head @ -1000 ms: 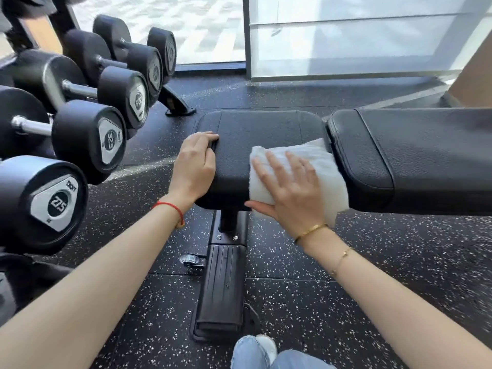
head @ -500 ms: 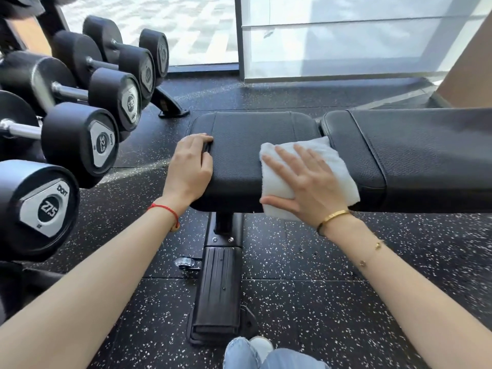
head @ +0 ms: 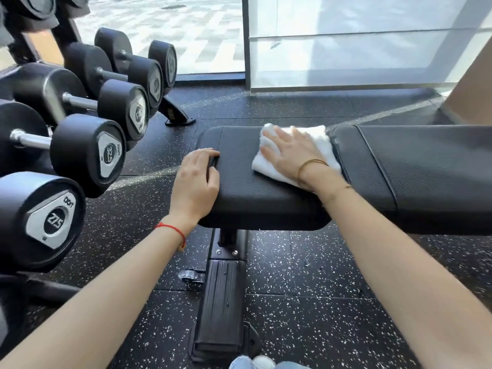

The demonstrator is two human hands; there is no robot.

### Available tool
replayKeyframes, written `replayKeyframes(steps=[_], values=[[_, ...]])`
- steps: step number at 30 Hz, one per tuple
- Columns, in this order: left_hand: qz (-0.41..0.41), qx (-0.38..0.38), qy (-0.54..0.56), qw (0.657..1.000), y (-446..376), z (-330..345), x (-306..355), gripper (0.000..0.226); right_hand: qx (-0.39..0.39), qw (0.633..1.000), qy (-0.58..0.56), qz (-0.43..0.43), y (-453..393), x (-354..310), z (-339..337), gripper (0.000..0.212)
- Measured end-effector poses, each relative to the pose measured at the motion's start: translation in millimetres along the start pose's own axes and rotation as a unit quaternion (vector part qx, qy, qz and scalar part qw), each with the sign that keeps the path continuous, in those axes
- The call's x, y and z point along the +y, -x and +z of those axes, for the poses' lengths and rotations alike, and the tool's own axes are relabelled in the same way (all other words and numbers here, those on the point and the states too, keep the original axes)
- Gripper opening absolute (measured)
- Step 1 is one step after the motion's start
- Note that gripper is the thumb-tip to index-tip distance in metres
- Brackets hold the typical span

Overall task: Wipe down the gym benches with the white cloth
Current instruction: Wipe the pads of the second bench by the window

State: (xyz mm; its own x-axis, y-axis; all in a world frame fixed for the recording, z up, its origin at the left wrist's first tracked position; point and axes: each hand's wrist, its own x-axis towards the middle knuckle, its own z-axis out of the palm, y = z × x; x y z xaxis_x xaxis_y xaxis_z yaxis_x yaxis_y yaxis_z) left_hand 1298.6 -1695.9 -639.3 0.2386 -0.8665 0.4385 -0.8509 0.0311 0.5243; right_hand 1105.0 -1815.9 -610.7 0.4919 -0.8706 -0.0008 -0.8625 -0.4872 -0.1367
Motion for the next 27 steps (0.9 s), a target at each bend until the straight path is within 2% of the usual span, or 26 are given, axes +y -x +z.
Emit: replayKeyframes(steps=[4, 8, 12, 15, 18, 21, 24, 27], values=[[-0.002, 0.0, 0.003, 1.0, 0.1, -1.3, -2.2, 0.035, -0.017, 0.998, 0.005, -0.058, -6.4, -40.1, 4.6, 0.058], [0.001, -0.007, 0.0, 1.0, 0.6, -1.6, -2.5, 0.035, 0.014, 0.989, -0.018, -0.146, 40.8, -15.2, 12.0, 0.059], [-0.004, -0.006, -0.002, 1.0, 1.9, 0.5, 0.6, 0.035, 0.0, 0.997, -0.017, -0.078, 23.4, 26.1, 1.4, 0.056], [-0.012, 0.003, -0.007, 1.0, 1.4, 2.1, 1.8, 0.035, -0.008, 0.999, -0.002, -0.031, -23.7, 9.5, -6.2, 0.055], [-0.021, 0.006, -0.005, 1.0, 0.8, 2.1, 1.4, 0.037, -0.016, 0.998, 0.023, -0.055, -43.4, -33.1, -1.8, 0.056], [-0.03, 0.007, 0.007, 0.999, 1.1, 1.3, 0.1, 0.039, -0.021, 0.993, 0.004, -0.116, -20.6, -49.4, 6.4, 0.057], [-0.029, 0.002, 0.013, 1.0, 1.8, 0.3, -1.8, 0.037, -0.006, 0.987, -0.008, -0.162, 19.0, -29.0, 12.8, 0.06], [-0.019, -0.002, 0.014, 1.0, 2.2, 0.3, -2.3, 0.034, 0.009, 0.993, -0.006, -0.12, 22.9, 11.8, 4.8, 0.056]])
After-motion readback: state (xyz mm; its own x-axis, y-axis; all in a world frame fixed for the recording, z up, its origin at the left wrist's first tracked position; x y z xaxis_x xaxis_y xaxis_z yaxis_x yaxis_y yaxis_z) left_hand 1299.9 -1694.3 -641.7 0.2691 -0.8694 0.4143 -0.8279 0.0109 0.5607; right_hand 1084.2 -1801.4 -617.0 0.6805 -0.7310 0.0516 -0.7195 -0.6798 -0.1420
